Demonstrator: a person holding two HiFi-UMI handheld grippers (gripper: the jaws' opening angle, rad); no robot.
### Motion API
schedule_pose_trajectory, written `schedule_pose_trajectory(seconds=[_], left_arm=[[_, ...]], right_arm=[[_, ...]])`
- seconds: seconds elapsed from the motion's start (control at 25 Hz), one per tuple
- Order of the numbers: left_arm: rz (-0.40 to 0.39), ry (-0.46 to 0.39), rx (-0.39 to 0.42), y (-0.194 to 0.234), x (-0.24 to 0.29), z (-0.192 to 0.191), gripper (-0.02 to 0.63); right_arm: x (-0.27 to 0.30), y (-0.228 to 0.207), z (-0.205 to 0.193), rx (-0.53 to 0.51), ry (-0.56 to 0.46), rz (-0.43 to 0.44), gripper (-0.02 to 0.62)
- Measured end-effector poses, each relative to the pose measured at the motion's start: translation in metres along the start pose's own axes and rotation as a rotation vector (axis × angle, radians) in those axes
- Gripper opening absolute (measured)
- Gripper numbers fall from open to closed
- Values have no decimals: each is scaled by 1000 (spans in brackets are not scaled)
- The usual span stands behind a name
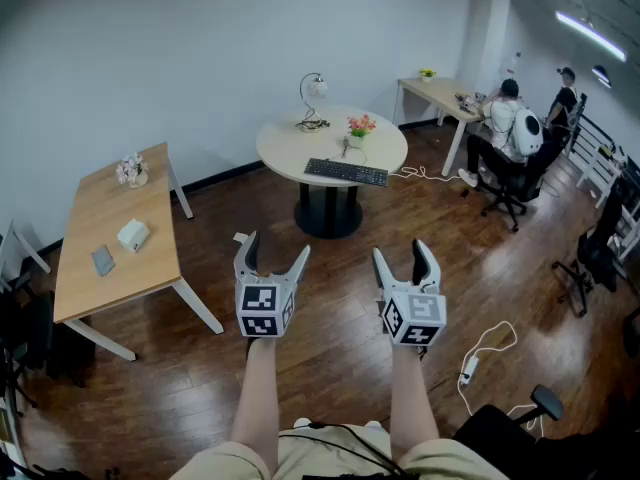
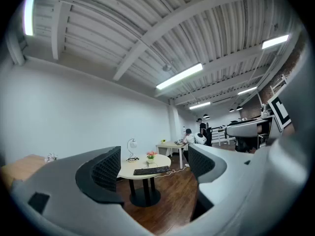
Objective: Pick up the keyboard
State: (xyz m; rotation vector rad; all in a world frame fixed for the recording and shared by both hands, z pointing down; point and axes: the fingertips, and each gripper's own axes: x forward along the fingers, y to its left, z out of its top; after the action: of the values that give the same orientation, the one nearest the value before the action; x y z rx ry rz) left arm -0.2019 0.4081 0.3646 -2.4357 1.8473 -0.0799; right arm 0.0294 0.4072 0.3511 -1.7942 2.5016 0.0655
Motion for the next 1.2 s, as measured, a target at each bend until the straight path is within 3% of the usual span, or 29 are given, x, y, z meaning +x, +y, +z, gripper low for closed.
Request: schedule_pose_trajectory(seconds=[0.28,0.56,0.72,0.92,1.2], left_arm=[[-25,-3,-27,25,-15,-9,407],[-43,30,-47,23,4,-33,407],[-31,56,-27,27,34,-42,407],[25,57,-32,37,96,-33,407],[22,3,-37,0,208,3,405]], right_arm=[[-2,31,-25,8,41,-7,368],[21,19,-42,20,58,-11,364],[60,8,-55,129,53,43,364],[124,-39,-43,150,19,74,359],[203,-119,-16,140,-31,97,356]])
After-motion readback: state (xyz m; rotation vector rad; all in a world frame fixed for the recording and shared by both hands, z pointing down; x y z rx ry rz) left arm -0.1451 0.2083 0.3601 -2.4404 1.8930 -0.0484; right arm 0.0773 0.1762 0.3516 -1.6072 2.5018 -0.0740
